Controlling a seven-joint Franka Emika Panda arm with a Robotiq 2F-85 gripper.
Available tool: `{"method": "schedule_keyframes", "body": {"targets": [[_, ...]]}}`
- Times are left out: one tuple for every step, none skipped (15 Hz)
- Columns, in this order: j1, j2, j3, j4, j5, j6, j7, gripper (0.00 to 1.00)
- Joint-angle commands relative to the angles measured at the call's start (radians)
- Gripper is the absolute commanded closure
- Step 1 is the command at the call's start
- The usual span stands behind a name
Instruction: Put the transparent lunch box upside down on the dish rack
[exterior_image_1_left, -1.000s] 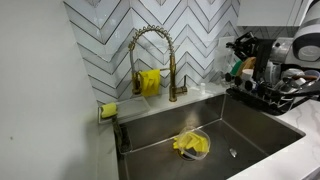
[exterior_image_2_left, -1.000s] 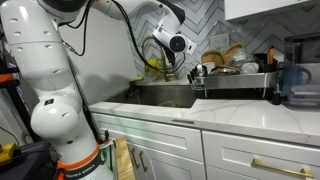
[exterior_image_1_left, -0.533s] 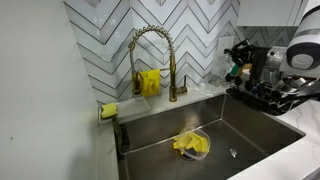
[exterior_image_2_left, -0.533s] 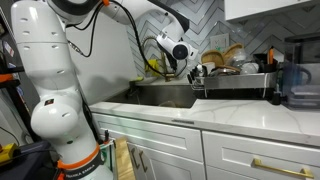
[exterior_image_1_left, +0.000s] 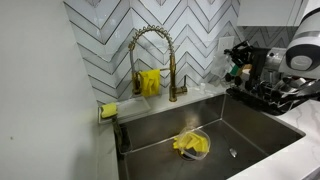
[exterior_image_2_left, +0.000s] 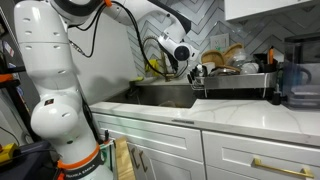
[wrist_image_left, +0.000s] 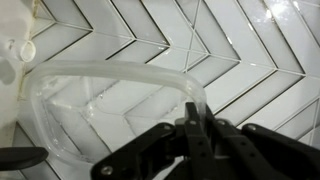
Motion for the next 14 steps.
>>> {"method": "schedule_keyframes", "body": {"targets": [[0.003, 0.043, -0.015, 0.021, 0.025, -0.053, -0.057, 0.98], [0.004, 0.052, -0.017, 0.027, 0.028, -0.053, -0.065, 0.98], [0.005, 0.06, -0.02, 0.032, 0.03, -0.055, -0.072, 0.98], [0.005, 0.068, -0.022, 0.038, 0.034, -0.055, -0.078, 0.98], [0.007, 0.076, -0.023, 0.045, 0.042, -0.044, -0.078, 0.98], [0.009, 0.084, -0.025, 0.053, 0.058, -0.031, -0.083, 0.98], [0.01, 0.091, -0.027, 0.059, 0.071, -0.025, -0.083, 0.98], [0.011, 0.097, -0.028, 0.062, 0.083, -0.022, -0.084, 0.98], [0.013, 0.102, -0.029, 0.065, 0.093, -0.01, -0.076, 0.98], [0.017, 0.105, -0.03, 0.068, 0.103, 0.011, -0.069, 0.98], [0.021, 0.103, -0.031, 0.067, 0.113, 0.046, -0.066, 0.98], [0.025, 0.105, -0.033, 0.069, 0.119, 0.081, -0.066, 0.98], [0.03, 0.101, -0.033, 0.071, 0.128, 0.125, -0.066, 0.98], [0.036, 0.097, -0.033, 0.073, 0.131, 0.169, -0.064, 0.98]]}}
